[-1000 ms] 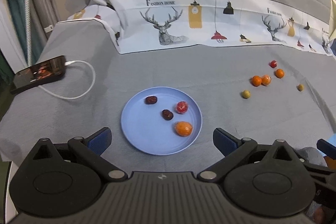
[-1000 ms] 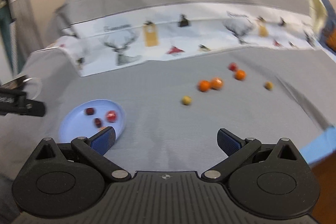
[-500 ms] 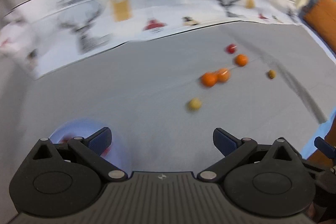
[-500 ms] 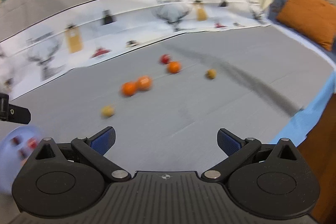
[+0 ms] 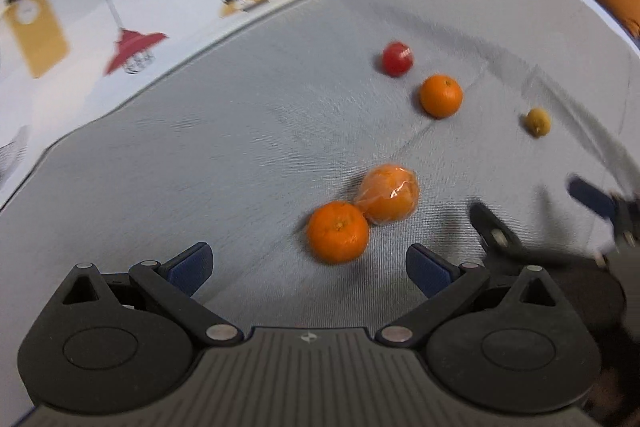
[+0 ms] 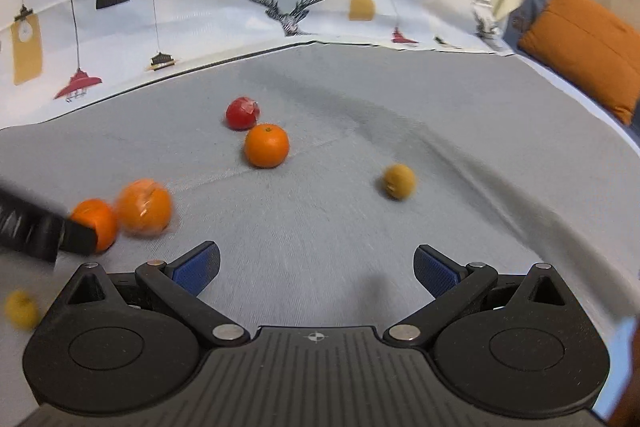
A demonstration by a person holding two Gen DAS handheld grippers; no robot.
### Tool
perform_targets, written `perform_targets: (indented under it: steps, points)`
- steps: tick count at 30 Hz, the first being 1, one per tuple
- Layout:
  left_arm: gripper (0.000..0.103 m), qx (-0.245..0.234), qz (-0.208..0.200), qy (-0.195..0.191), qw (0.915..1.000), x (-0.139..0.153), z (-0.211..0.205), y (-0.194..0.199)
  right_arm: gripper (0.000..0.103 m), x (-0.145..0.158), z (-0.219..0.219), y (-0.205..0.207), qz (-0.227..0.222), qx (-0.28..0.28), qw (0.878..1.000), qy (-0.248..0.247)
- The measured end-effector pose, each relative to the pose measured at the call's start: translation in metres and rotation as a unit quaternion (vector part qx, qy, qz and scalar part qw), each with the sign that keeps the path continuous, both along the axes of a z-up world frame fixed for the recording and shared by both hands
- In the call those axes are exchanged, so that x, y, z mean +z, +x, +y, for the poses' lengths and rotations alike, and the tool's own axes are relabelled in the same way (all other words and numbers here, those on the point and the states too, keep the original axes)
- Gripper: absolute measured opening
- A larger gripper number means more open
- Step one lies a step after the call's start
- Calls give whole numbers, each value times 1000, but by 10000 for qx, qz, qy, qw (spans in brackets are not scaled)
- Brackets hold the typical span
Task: Organize fruits
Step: 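Grasp a tangerine with the left gripper while the right grasps another tangerine, then carry both tangerines to the blue plate and open both grippers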
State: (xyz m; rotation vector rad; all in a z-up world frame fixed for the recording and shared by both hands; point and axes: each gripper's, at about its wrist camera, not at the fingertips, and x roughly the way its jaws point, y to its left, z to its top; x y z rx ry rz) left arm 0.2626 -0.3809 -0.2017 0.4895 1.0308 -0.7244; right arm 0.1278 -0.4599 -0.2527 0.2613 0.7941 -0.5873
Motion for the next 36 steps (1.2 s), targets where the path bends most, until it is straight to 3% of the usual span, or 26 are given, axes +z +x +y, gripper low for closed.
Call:
perform_targets:
  steps: [3,7,8,9,10,11,12,13,17,23,25,29,36]
  points:
    - [103,99,12,96,9999,-13,-6,13,102,-18,-14,27,-92,203,9995,239]
    - [102,256,68,160,9995,-22,-5,31,102,-27,-28,54,-406,289,9986,184]
    - [95,264,51,114,9996,-20,-3,32,102,-28,-32,59,-500,255,9982,228]
    - [78,222,34,81,9997,-17,-2,32,102,-28,-36,64,-583,203,9978,260]
    - [69,145,-11,73,9999,-14,-2,31,102,-28,-38,68,-625,172,9975,272]
    - [42,40,-40,16,10000,-11,-2,29,96,-27,-40,72,-655,128,9974,266]
    - [39,-8,-26,6,10000,-9,-2,29,81,-25,-40,73,-721,94,9971,204]
    - [38,16,-22,-18,10000,-7,-1,30,37,-23,-41,73,-715,160,9972,173]
    - [38,227,-371,-121,9990,7,8,24,36,-13,-39,57,-575,-54,9981,200]
    - [38,729,-464,-539,9948,65,61,-13,36,26,-13,6,-578,143,9975,375]
    - [38,906,-536,-603,9926,88,86,-33,36,48,11,-20,-696,360,9966,265]
    - [38,1312,-511,-700,9876,130,146,-80,36,96,60,-77,-951,1174,9869,571]
    - [38,1909,-706,-573,9774,178,242,-166,36,169,142,-163,-1123,2557,9536,1120]
